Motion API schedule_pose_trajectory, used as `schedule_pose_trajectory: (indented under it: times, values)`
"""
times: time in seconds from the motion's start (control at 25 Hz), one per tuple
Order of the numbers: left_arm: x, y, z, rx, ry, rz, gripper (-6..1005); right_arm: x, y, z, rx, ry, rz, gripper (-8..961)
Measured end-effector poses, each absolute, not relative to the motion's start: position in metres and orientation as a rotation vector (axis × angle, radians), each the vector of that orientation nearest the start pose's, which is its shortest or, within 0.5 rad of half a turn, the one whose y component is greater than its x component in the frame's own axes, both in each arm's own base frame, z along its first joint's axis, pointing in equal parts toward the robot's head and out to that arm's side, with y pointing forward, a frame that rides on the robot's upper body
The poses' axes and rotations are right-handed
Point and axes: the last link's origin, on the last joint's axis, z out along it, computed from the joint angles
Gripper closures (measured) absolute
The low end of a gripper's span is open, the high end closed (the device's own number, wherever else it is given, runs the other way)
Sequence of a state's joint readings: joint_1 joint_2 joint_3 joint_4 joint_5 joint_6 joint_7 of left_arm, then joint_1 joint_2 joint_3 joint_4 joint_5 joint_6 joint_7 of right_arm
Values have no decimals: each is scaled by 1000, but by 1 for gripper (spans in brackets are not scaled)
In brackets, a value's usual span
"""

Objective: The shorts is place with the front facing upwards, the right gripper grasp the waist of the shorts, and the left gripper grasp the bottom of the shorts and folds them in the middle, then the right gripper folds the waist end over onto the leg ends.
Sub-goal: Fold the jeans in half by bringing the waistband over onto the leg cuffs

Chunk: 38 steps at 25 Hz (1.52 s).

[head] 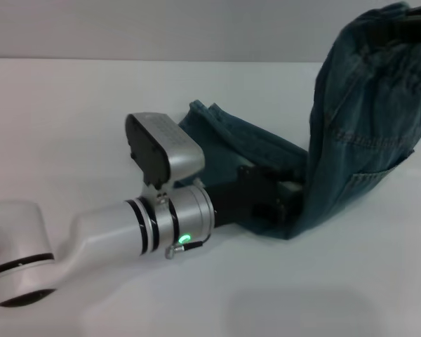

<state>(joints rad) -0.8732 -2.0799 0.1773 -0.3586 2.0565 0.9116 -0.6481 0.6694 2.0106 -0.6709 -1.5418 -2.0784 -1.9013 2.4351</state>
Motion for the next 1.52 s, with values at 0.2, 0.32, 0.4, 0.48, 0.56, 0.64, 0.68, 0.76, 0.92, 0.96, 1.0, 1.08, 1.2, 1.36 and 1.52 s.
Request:
schedule_pose_trajectory:
  times: [0.2, 0.32, 0.4, 0.48, 0.56, 0.64, 0.68, 0.76, 0.92, 0.96, 1.0, 1.08, 1.2, 1.36, 1.52]
  values:
    - [-175, 319, -168, -2651, -607, -748, 496, 123, 363, 133, -2698, 874, 492, 937]
    - [-171, 315, -170, -2657, -605, -768, 497, 119, 370, 123, -2726, 873, 489, 936]
    - [-169, 313, -171, -2661, -604, -780, 497, 117, 374, 117, -2744, 872, 481, 936]
    - [-167, 311, -173, -2668, -602, -787, 497, 115, 378, 110, -2761, 874, 472, 936]
    - [-166, 309, -173, -2673, -600, -788, 497, 114, 381, 105, -2771, 880, 469, 935]
    - [-168, 312, -171, -2666, -592, -778, 497, 114, 384, 101, -2778, 883, 470, 935]
    - [-171, 315, -169, -2657, -589, -770, 497, 114, 385, 99, -2783, 884, 472, 935]
    - [-180, 322, -162, -2620, -596, -754, 497, 114, 386, 96, -2794, 892, 474, 935]
    - [-199, 334, -148, -2549, -605, -722, 496, 115, 388, 92, -2797, 904, 470, 934]
    - [-205, 337, -145, -2536, -603, -705, 496, 115, 388, 91, -2798, 903, 466, 934]
    - [-209, 338, -143, -2527, -601, -693, 496, 115, 389, 90, -2798, 904, 464, 934]
    - [-216, 342, -138, -2506, -599, -671, 496, 115, 389, 88, -2799, 914, 463, 933]
    - [-224, 348, -131, -2458, -613, -665, 496, 117, 391, 83, -2804, 934, 459, 933]
    - [-240, 360, -113, -2369, -619, -649, 497, 116, 393, 73, -2816, 929, 433, 932]
    - [-258, 370, -89, -2261, -628, -665, 497, 117, 394, 62, -2821, 942, 411, 932]
